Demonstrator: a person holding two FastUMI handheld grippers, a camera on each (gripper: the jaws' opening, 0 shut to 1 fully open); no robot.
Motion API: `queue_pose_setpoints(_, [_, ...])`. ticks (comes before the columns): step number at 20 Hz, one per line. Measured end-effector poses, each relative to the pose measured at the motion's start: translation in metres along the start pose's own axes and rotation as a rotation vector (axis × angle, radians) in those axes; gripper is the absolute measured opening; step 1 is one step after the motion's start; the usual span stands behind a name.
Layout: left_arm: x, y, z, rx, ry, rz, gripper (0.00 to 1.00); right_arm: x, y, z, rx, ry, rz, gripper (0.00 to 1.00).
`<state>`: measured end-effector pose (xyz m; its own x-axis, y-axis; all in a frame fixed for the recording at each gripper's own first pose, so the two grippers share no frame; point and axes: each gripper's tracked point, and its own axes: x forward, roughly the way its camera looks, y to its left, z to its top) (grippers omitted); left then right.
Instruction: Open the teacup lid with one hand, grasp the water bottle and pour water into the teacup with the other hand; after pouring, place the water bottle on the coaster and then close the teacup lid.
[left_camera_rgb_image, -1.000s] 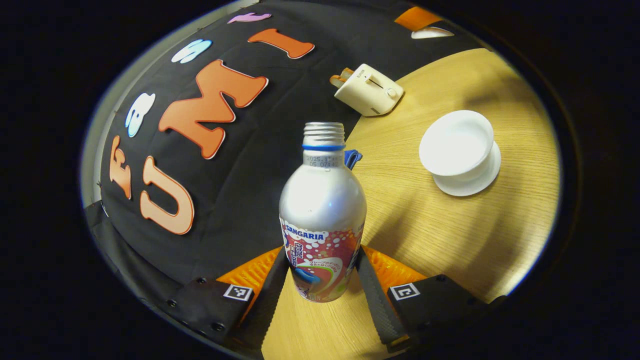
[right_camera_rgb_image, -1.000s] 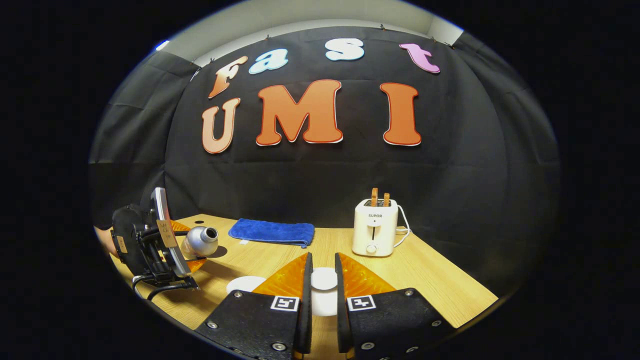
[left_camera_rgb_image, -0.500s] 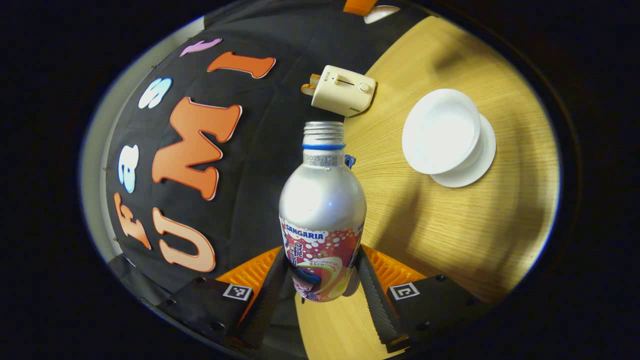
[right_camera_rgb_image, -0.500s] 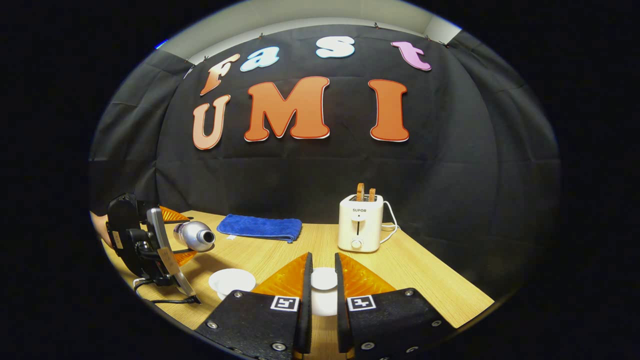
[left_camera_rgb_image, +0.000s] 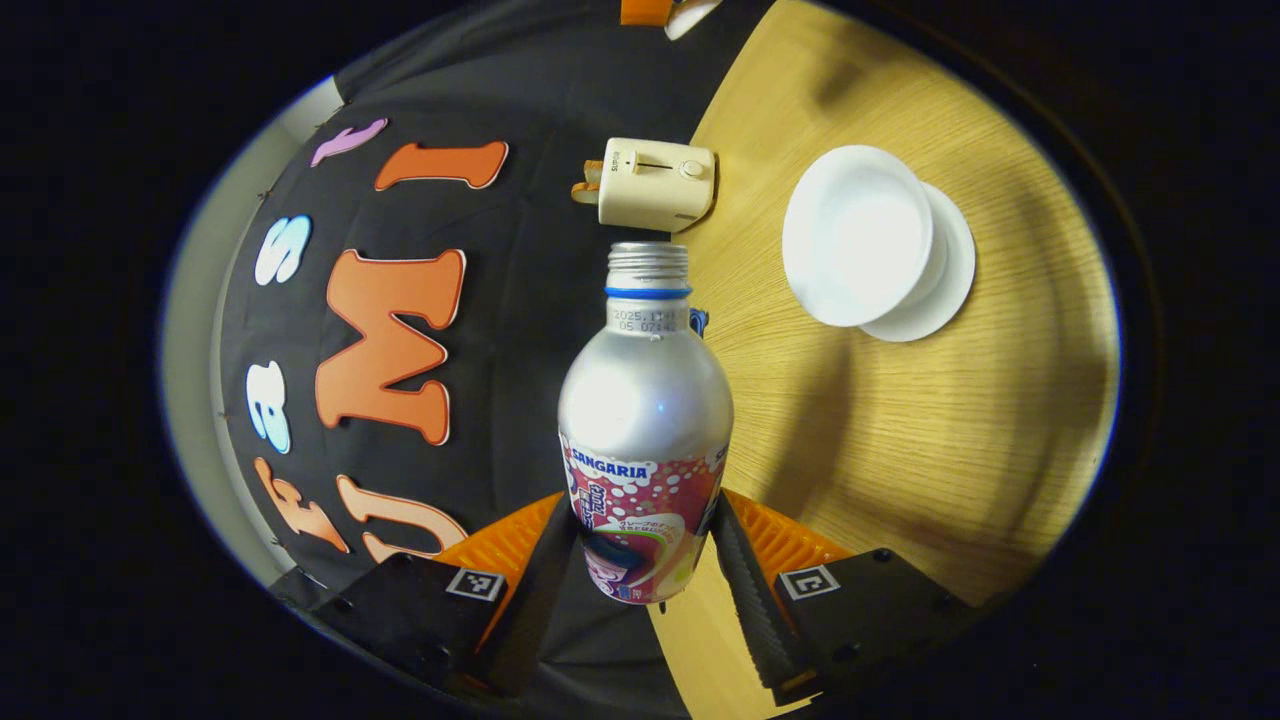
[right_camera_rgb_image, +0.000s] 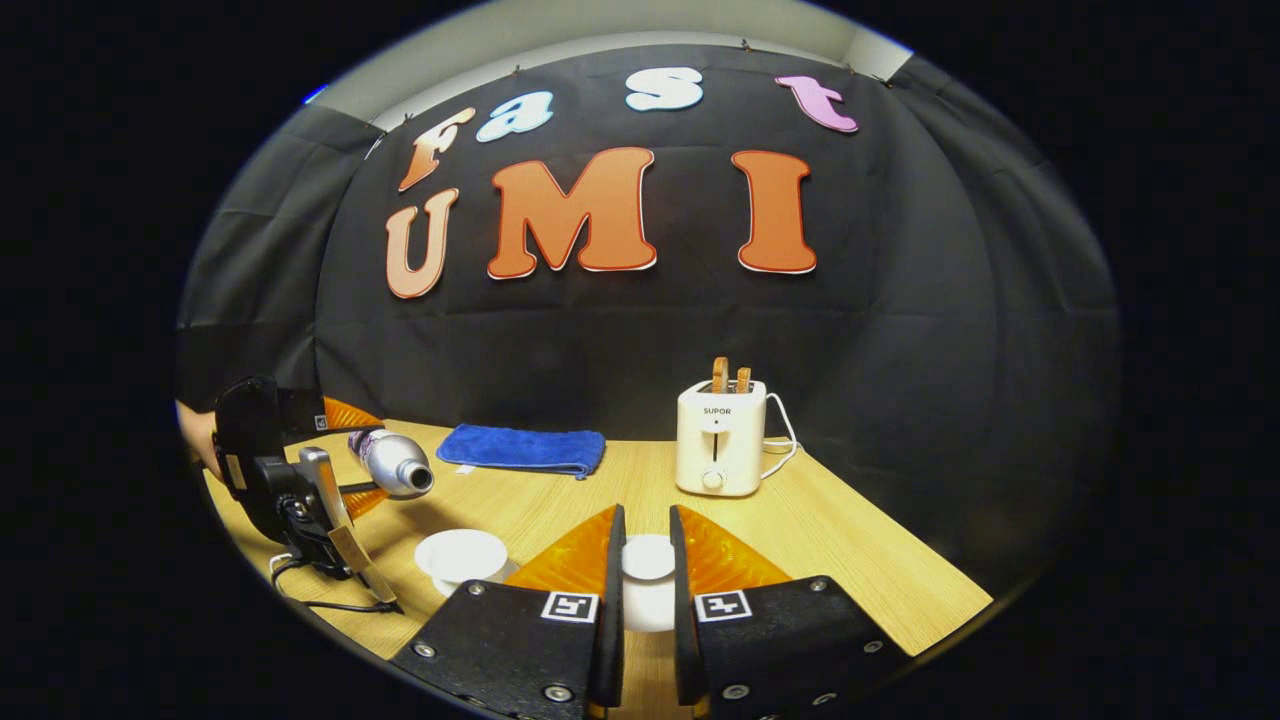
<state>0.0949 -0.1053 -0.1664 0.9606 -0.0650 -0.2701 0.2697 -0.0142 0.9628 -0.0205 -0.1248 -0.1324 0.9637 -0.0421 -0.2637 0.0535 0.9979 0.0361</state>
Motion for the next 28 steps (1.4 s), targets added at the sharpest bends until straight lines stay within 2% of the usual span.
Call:
queue_pose_setpoints(10, [0.001, 0.014, 0.006, 0.182, -0.027, 0.02, 0.86, -0.004, 0.019, -0.004, -0.038, 0.012, 0.054, 0.21])
queue_pose_setpoints(21, [0.005, 0.015, 0.015, 0.336, -0.042, 0.041, 0.84, -0.012, 0.014, -0.006, -0.029, 0.012, 0.041, 0.21])
queue_pose_setpoints(28, [0.004, 0.026, 0.026, 0.393, -0.065, 0.067, 0.85, -0.018, 0.008, -0.008, -0.026, 0.006, 0.025, 0.21])
